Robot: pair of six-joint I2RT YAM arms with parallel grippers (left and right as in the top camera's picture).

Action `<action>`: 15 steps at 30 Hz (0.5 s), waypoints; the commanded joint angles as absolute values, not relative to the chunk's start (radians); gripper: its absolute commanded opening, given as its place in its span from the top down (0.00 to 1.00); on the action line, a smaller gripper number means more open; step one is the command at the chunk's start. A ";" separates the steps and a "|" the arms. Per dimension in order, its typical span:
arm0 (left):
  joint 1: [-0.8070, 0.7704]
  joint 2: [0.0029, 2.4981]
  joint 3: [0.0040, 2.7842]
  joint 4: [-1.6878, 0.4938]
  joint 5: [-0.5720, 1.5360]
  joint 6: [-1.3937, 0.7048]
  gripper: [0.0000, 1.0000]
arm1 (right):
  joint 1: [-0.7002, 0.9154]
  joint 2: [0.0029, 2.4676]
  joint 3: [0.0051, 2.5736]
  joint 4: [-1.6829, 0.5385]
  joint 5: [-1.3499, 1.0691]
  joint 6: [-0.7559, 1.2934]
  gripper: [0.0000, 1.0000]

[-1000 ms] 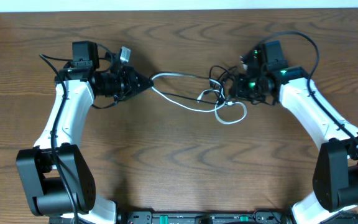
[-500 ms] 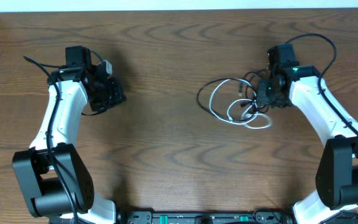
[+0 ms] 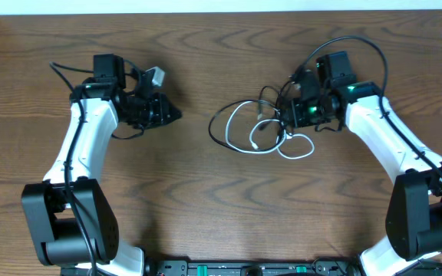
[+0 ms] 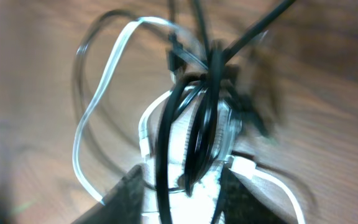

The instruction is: Untangle cables

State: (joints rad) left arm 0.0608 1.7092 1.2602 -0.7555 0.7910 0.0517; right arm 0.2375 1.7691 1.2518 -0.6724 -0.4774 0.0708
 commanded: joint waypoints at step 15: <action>-0.139 1.711 1.274 -0.543 0.931 -0.026 0.72 | 0.194 1.751 1.289 -0.633 -0.402 0.265 0.59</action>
